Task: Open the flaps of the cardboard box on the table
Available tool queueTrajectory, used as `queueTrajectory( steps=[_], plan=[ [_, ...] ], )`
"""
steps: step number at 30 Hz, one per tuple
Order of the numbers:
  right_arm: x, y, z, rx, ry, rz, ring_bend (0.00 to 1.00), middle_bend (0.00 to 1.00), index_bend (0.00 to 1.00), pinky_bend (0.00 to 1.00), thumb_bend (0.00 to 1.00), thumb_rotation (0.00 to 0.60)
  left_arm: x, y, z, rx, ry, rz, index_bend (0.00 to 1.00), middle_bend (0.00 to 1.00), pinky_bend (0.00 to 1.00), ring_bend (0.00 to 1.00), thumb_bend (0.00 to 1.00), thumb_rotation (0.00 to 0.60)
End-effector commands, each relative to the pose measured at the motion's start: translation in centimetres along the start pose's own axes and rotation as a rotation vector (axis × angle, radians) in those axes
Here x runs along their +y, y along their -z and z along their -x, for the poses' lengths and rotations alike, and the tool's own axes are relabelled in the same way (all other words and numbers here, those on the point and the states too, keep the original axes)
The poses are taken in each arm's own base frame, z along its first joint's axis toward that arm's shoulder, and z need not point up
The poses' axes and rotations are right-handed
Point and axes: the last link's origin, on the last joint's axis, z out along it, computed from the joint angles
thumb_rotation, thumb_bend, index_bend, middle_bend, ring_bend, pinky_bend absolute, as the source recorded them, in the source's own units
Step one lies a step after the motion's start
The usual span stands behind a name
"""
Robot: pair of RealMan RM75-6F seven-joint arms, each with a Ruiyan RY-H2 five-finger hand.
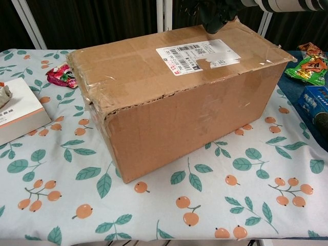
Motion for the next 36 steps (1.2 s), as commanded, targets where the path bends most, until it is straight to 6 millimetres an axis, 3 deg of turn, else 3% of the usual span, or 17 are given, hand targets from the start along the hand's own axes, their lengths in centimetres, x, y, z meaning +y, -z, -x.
queueTrajectory(
  steps=[1, 7, 19, 28, 36],
  plan=[
    [0.3, 0.3, -0.2, 0.015, -0.012, -0.001, 0.0, 0.41, 0.4, 0.0, 1.0, 0.6, 0.0, 0.1, 0.0, 0.0, 0.001, -0.002, 0.07, 0.12, 0.2, 0.09, 0.03, 0.562],
    [0.6, 2.3, -2.0, 0.066, -0.027, -0.018, 0.0, 0.43, 0.4, 0.0, 1.0, 0.6, 0.0, 0.1, -0.1, 0.002, -0.004, -0.002, 0.07, 0.12, 0.2, 0.09, 0.03, 0.562],
    [2.7, 12.8, -5.7, 0.144, -0.062, -0.025, 0.0, 0.44, 0.4, 0.0, 1.0, 0.6, 0.8, -0.3, 0.2, -0.009, -0.007, 0.019, 0.07, 0.12, 0.2, 0.09, 0.03, 0.562],
    [5.3, 20.6, -4.0, 0.047, -0.117, -0.015, 0.0, 0.45, 0.33, 0.0, 1.0, 0.6, 1.7, -0.7, 0.3, -0.017, -0.015, 0.04, 0.07, 0.12, 0.2, 0.09, 0.03, 0.565],
    [7.6, 26.4, -3.0, 0.111, -0.179, -0.038, 0.0, 0.44, 0.29, 0.0, 1.0, 0.6, 1.9, -0.9, 0.2, -0.025, -0.025, 0.039, 0.07, 0.12, 0.2, 0.09, 0.03, 0.564]
  ],
)
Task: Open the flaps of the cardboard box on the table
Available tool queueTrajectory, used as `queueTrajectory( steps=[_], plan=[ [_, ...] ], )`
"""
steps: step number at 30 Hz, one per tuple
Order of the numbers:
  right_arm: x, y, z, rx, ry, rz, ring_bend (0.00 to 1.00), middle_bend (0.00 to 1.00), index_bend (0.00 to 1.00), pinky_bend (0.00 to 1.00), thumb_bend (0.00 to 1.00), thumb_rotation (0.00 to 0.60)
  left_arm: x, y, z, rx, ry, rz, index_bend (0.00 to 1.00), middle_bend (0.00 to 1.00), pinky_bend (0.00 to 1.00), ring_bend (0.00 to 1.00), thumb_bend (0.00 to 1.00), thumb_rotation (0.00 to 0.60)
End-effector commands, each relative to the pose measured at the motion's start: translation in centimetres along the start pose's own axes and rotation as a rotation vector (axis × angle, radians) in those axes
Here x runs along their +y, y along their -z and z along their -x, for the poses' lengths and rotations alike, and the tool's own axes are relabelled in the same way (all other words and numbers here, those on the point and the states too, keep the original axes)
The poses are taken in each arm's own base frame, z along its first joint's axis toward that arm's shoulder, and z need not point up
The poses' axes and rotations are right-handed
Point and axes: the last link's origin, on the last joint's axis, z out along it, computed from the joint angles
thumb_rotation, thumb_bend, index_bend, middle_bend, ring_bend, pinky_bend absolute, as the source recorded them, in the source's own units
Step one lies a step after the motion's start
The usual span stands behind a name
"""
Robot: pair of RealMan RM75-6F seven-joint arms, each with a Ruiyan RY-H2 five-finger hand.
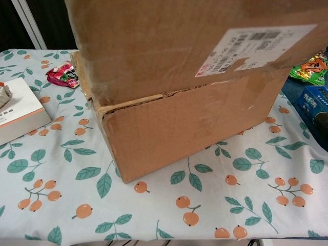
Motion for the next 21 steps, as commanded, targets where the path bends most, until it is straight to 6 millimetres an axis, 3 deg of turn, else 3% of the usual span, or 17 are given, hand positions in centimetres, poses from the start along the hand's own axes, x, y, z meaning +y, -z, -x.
queueTrajectory(
  steps=[1, 6, 8, 10, 13, 16, 18, 21],
  plan=[
    [2.0, 4.6, -0.1, 0.047, -0.056, 0.029, 0.0, 0.44, 0.29, 0.0, 1.0, 0.6, 0.1, -0.1, -0.1, 0.0, -0.003, 0.004, 0.07, 0.12, 0.2, 0.09, 0.03, 0.563],
    [2.6, 3.5, -0.2, 0.156, -0.055, -0.006, 0.0, 0.34, 0.22, 0.0, 0.99, 0.6, 0.6, -0.4, 0.0, 0.0, 0.002, 0.019, 0.07, 0.12, 0.2, 0.09, 0.03, 0.564],
    [2.4, 2.3, -0.2, 0.201, -0.069, -0.027, 0.0, 0.26, 0.16, 0.0, 0.93, 0.6, 0.6, -0.4, 0.1, -0.007, 0.003, 0.02, 0.07, 0.12, 0.2, 0.09, 0.03, 0.563],
    [2.4, 0.6, 0.2, 0.23, -0.046, -0.037, 0.0, 0.19, 0.1, 0.0, 0.79, 0.6, 0.6, -0.3, 0.3, -0.012, 0.005, 0.016, 0.07, 0.12, 0.2, 0.09, 0.03, 0.563],
    [2.2, -2.2, 1.2, 0.197, 0.056, -0.01, 0.0, 0.05, 0.0, 0.0, 0.43, 0.6, 0.5, -0.3, 0.4, -0.013, 0.01, 0.013, 0.07, 0.12, 0.2, 0.09, 0.03, 0.562],
    [1.3, -5.1, 1.9, 0.203, 0.137, -0.004, 0.0, 0.0, 0.0, 0.0, 0.13, 0.6, 0.6, -0.3, 0.5, -0.015, 0.015, 0.015, 0.07, 0.12, 0.2, 0.09, 0.03, 0.562],
    [0.3, -7.3, 2.7, 0.231, 0.168, -0.016, 0.0, 0.0, 0.0, 0.0, 0.03, 0.6, 0.6, -0.2, 0.5, -0.015, 0.015, 0.018, 0.07, 0.12, 0.2, 0.09, 0.03, 0.563],
    [-0.9, -9.6, 3.7, 0.24, 0.189, -0.019, 0.0, 0.0, 0.0, 0.0, 0.0, 0.6, 0.5, -0.1, 0.4, -0.013, 0.011, 0.015, 0.07, 0.12, 0.2, 0.09, 0.03, 0.564]
  ],
)
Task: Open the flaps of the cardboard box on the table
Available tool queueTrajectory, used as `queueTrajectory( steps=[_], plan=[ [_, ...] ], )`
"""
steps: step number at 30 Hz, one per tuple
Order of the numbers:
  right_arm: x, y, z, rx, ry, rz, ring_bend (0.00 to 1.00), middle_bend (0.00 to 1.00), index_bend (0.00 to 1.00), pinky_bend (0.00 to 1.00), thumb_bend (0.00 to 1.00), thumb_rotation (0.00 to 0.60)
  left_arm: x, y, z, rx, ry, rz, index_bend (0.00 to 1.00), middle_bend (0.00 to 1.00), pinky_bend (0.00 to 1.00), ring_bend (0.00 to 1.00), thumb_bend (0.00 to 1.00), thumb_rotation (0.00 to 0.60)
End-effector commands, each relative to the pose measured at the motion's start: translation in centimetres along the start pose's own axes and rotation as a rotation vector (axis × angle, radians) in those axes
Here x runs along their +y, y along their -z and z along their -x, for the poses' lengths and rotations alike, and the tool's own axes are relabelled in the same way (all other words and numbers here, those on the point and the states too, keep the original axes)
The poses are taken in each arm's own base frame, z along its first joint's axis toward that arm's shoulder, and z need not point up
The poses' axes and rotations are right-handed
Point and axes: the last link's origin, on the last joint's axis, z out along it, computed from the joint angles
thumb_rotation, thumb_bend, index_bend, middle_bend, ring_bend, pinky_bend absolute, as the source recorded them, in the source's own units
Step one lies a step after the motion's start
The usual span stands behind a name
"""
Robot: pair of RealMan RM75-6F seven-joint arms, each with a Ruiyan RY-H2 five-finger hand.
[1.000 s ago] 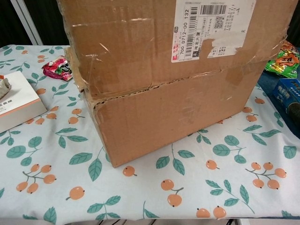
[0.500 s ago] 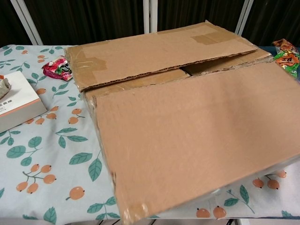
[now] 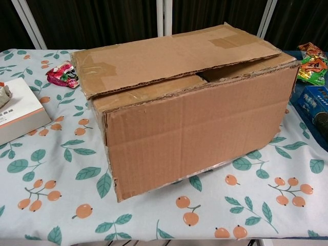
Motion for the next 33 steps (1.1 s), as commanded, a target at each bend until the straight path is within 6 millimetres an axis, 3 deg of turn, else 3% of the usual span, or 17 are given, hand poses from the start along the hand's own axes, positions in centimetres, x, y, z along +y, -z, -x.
queueTrajectory(
  steps=[1, 9, 22, 33],
  plan=[
    [-2.9, -5.1, 2.6, 0.013, 0.044, -0.021, 0.0, 0.0, 0.0, 0.0, 0.0, 0.6, -0.2, 0.1, -0.1, 0.001, -0.002, -0.005, 0.07, 0.12, 0.2, 0.09, 0.03, 0.564],
    [-3.7, -6.9, 4.6, -0.046, 0.049, 0.003, 0.0, 0.0, 0.0, 0.0, 0.0, 0.6, -0.8, 0.4, -0.1, -0.002, 0.007, -0.026, 0.07, 0.12, 0.2, 0.09, 0.03, 0.563],
    [-3.6, -6.6, 6.3, -0.117, 0.047, 0.024, 0.0, 0.0, 0.0, 0.0, 0.0, 0.6, -0.6, 0.1, 0.0, 0.001, 0.009, -0.012, 0.07, 0.12, 0.2, 0.09, 0.03, 0.564],
    [-3.9, -7.7, 7.7, -0.128, 0.031, 0.021, 0.0, 0.0, 0.0, 0.0, 0.0, 0.6, -0.9, 0.2, -0.1, 0.003, 0.003, -0.022, 0.07, 0.12, 0.2, 0.09, 0.03, 0.564]
  ],
)
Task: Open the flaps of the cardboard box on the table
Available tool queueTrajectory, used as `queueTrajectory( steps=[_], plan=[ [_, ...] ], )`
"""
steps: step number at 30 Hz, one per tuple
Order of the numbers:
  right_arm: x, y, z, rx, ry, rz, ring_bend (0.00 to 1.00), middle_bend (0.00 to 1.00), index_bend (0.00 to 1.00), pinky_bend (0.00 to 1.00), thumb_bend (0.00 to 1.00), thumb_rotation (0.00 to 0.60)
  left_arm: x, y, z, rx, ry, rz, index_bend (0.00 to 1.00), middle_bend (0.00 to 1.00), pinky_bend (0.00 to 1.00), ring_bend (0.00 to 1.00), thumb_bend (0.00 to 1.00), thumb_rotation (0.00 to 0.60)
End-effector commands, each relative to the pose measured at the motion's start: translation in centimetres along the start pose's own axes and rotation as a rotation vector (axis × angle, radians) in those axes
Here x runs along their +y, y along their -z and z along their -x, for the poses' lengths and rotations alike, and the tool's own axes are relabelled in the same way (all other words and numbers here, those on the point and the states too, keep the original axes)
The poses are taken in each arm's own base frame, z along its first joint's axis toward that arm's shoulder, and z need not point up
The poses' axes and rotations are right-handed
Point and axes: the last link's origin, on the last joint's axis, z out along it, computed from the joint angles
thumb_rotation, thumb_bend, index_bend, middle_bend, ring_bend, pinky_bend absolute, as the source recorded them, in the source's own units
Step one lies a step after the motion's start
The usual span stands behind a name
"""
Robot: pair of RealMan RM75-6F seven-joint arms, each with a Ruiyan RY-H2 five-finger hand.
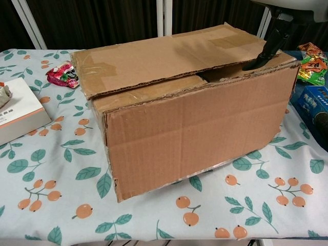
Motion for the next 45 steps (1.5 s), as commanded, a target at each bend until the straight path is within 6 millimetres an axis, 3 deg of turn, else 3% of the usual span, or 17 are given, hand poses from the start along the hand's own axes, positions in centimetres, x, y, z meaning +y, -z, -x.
queueTrajectory(
  steps=[1, 14, 19, 28, 31, 35, 41, 45],
  plan=[
    [-0.1, -0.4, 0.2, 0.003, -0.001, -0.002, 0.0, 0.0, 0.0, 0.0, 0.0, 0.6, -0.1, 0.1, -0.1, 0.001, -0.002, -0.004, 0.07, 0.12, 0.2, 0.09, 0.03, 0.565],
    [-0.5, -1.9, 1.2, 0.018, 0.006, 0.002, 0.0, 0.0, 0.0, 0.0, 0.0, 0.6, -0.8, 0.4, -0.2, -0.004, -0.011, -0.028, 0.07, 0.12, 0.2, 0.09, 0.03, 0.561],
    [-0.7, -2.5, 0.1, 0.107, -0.011, 0.002, 0.0, 0.0, 0.0, 0.0, 0.0, 0.6, -1.0, 0.4, -0.3, 0.003, -0.007, -0.029, 0.07, 0.12, 0.2, 0.09, 0.03, 0.562],
    [-1.6, -4.7, -4.3, 0.253, 0.082, -0.03, 0.0, 0.0, 0.0, 0.0, 0.03, 0.6, -1.3, 0.7, -0.3, 0.003, -0.011, -0.043, 0.07, 0.12, 0.2, 0.09, 0.03, 0.56],
    [-1.9, -6.1, -6.0, 0.301, 0.117, -0.023, 0.0, 0.0, 0.0, 0.0, 0.04, 0.6, -1.4, 0.7, -0.3, 0.004, -0.013, -0.046, 0.07, 0.12, 0.2, 0.09, 0.03, 0.561],
    [-1.8, -9.7, -7.3, 0.298, 0.12, 0.049, 0.0, 0.0, 0.0, 0.0, 0.05, 0.6, -1.3, 0.7, -0.3, 0.011, -0.011, -0.048, 0.07, 0.12, 0.2, 0.09, 0.03, 0.558],
    [-1.6, -14.6, -7.1, 0.272, 0.177, 0.164, 0.0, 0.0, 0.0, 0.0, 0.05, 0.6, -1.3, 1.0, -0.7, 0.019, -0.026, -0.054, 0.07, 0.12, 0.2, 0.09, 0.03, 0.558],
    [-2.0, -16.6, -6.2, 0.303, 0.137, 0.193, 0.0, 0.0, 0.0, 0.0, 0.05, 0.6, -1.4, 1.2, -1.0, 0.028, -0.029, -0.057, 0.07, 0.12, 0.2, 0.09, 0.03, 0.558]
  ],
)
